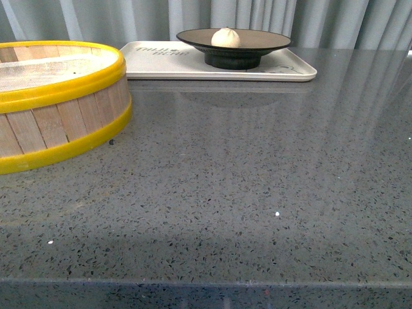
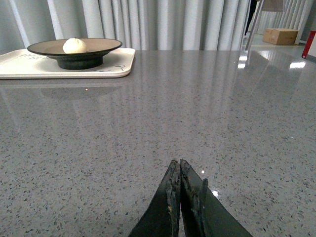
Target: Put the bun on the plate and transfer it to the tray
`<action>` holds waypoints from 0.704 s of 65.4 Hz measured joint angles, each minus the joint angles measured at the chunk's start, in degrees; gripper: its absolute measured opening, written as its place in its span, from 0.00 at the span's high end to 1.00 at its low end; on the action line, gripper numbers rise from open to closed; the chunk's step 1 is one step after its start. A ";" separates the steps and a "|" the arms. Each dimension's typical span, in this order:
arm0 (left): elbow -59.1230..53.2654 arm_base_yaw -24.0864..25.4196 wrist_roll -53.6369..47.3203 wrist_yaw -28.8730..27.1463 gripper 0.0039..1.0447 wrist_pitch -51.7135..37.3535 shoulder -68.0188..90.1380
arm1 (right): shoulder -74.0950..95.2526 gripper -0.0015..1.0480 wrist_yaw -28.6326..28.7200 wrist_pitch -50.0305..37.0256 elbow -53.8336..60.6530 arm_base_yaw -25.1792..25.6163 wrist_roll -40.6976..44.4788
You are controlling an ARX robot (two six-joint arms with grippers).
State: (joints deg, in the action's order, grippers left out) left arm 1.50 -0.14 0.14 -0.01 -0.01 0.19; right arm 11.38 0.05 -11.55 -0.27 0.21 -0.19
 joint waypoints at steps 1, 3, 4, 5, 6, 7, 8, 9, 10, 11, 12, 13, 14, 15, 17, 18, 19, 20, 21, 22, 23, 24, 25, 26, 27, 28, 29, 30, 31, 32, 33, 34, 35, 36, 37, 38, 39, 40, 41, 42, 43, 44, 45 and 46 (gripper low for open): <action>0.00 0.00 0.00 0.00 0.06 0.00 0.00 | -0.13 0.98 -0.02 0.13 0.00 0.00 0.00; 0.00 0.00 0.00 0.00 0.06 -0.02 0.00 | -0.55 0.98 -0.02 0.52 0.00 0.00 0.00; 0.00 0.00 0.00 0.00 0.06 -0.02 0.00 | -0.79 0.98 -0.02 0.79 0.00 0.00 0.00; 0.00 0.00 0.00 0.00 0.06 0.00 0.00 | -0.92 0.98 0.00 0.92 0.00 0.00 0.00; 0.00 0.00 0.00 0.00 0.06 0.00 0.00 | -1.05 0.98 -0.02 1.05 0.00 0.00 0.00; 0.00 0.00 0.00 0.00 0.06 -0.02 0.00 | -1.31 0.98 0.00 1.29 0.00 0.00 0.00; 0.00 0.00 0.00 0.00 0.06 0.00 0.00 | -1.49 0.98 -0.02 1.49 0.00 0.00 0.00; 0.00 0.00 0.00 0.00 0.06 0.00 0.00 | -2.80 0.98 0.00 2.91 -0.02 0.00 0.00; 0.00 0.00 0.00 0.00 0.06 -0.02 0.00 | -3.58 0.98 0.00 4.00 -0.07 0.00 0.00; 0.00 0.00 0.00 0.00 0.06 0.00 0.00 | -4.24 0.98 0.00 5.09 -0.07 0.00 0.00; 0.00 0.00 0.00 0.00 0.06 0.00 0.00 | -5.90 0.98 0.00 7.43 -0.04 0.00 0.00; 0.00 0.00 0.00 0.00 0.06 0.00 0.00 | -6.73 0.98 0.00 8.50 -0.04 0.00 0.02; 0.00 0.00 0.00 -0.02 0.06 0.00 0.00 | -8.04 0.98 0.04 10.21 -0.04 0.00 0.02; 0.00 0.00 0.00 -0.02 0.06 -0.02 0.00 | -8.63 0.98 0.00 10.73 -0.04 0.00 0.04; 0.00 0.00 0.00 -0.02 0.06 0.00 0.00 | -9.99 0.98 0.00 11.19 -0.04 0.00 0.02; 0.00 0.00 0.00 -0.02 0.06 0.00 0.00 | -10.34 0.98 0.00 11.19 -0.04 0.00 0.02; 0.00 0.00 0.00 0.00 0.06 0.00 0.00 | -10.84 0.98 0.00 11.19 -0.04 0.00 0.02; 0.00 0.00 0.00 0.00 0.06 0.00 0.00 | -11.06 0.98 0.00 11.21 -0.04 0.00 0.02; 0.00 0.00 0.00 0.00 0.06 0.00 0.00 | -11.10 0.98 0.00 11.26 -0.04 0.00 0.02; 0.00 0.00 0.00 0.00 0.06 -0.02 -0.02 | -11.13 0.98 0.00 11.32 -0.04 0.00 0.02; 0.00 0.00 0.00 0.00 0.06 0.00 -0.02 | -11.13 0.98 0.00 11.43 -0.04 0.00 0.02; 0.00 0.00 0.00 0.02 0.06 0.00 -0.02 | -11.13 0.98 0.00 11.45 -0.04 0.00 0.02; 0.00 0.00 0.00 0.02 0.06 -0.02 -0.02 | -11.13 0.98 0.00 11.47 -0.04 0.00 0.02; 0.00 0.00 -0.02 0.00 0.06 0.00 0.00 | -11.13 0.98 0.00 11.50 -0.04 0.00 0.04; 0.00 0.00 0.00 0.00 0.06 -0.02 0.00 | -11.13 0.98 0.00 11.52 -0.04 0.00 0.02; 0.00 0.00 0.00 0.00 0.06 -0.02 0.02 | -11.13 0.98 0.00 11.52 -0.04 0.00 0.02; 0.00 0.00 0.00 0.00 0.06 -0.02 0.02 | -11.13 0.98 0.00 11.52 -0.04 0.00 0.04; 0.00 0.00 0.00 -0.02 0.06 0.00 0.02 | -11.13 0.98 0.00 11.52 -0.04 0.00 0.02; 0.00 0.00 0.00 0.00 0.06 0.00 0.02 | -11.13 0.98 0.00 11.52 -0.04 0.00 0.02; 0.00 0.00 0.00 -0.02 0.06 -0.02 0.02 | -11.13 0.98 0.00 11.52 -0.04 0.00 0.04; 0.00 0.00 0.00 -0.02 0.06 -0.02 0.00 | -11.15 0.98 0.00 11.52 -0.04 0.00 0.02; 0.00 0.00 0.00 0.00 0.06 0.00 0.00 | -11.15 0.98 0.02 11.52 -0.04 0.00 0.04; 0.00 0.00 0.00 0.00 0.06 0.00 0.00 | -11.15 0.98 0.02 11.52 -0.04 0.00 0.02; 0.00 0.00 0.00 0.00 0.06 0.00 0.00 | -11.15 0.98 0.00 11.52 -0.04 0.00 0.02; 0.00 0.00 0.00 0.00 0.06 -0.02 0.00 | -11.15 0.98 0.00 11.52 -0.04 0.00 0.02; 0.00 0.00 0.00 0.00 0.06 0.00 0.00 | -11.15 0.98 0.00 11.52 -0.04 0.00 0.04; 0.00 0.00 0.00 0.00 0.06 0.00 0.00 | -11.15 0.98 0.00 11.52 -0.04 0.00 0.04; 0.00 0.00 0.00 0.00 0.06 -0.02 0.00 | -11.15 0.98 0.00 11.52 -0.04 0.00 0.02; 0.00 0.00 0.00 0.00 0.06 0.00 0.00 | -11.15 0.98 0.00 11.52 -0.04 0.00 0.09; 0.00 0.00 0.00 0.00 0.06 0.00 0.00 | -11.15 0.97 0.00 11.52 -0.04 0.00 0.11; 0.00 0.00 0.00 0.00 0.06 -0.02 0.00 | -11.15 0.94 0.00 11.52 -0.04 0.00 0.07; 0.00 0.00 0.00 0.00 0.06 0.00 0.00 | -11.15 0.92 0.00 11.52 -0.04 0.00 0.09; 0.00 0.00 0.00 0.00 0.06 0.00 0.00 | -11.15 0.91 0.00 11.52 -0.04 0.00 0.09; 0.00 0.00 0.00 0.00 0.06 0.00 0.00 | -11.15 0.87 0.00 11.52 -0.04 0.00 0.09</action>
State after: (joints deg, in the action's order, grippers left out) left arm 1.50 -0.14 0.14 -0.01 -0.01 0.19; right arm 0.23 0.05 -0.03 -0.32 0.21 -0.10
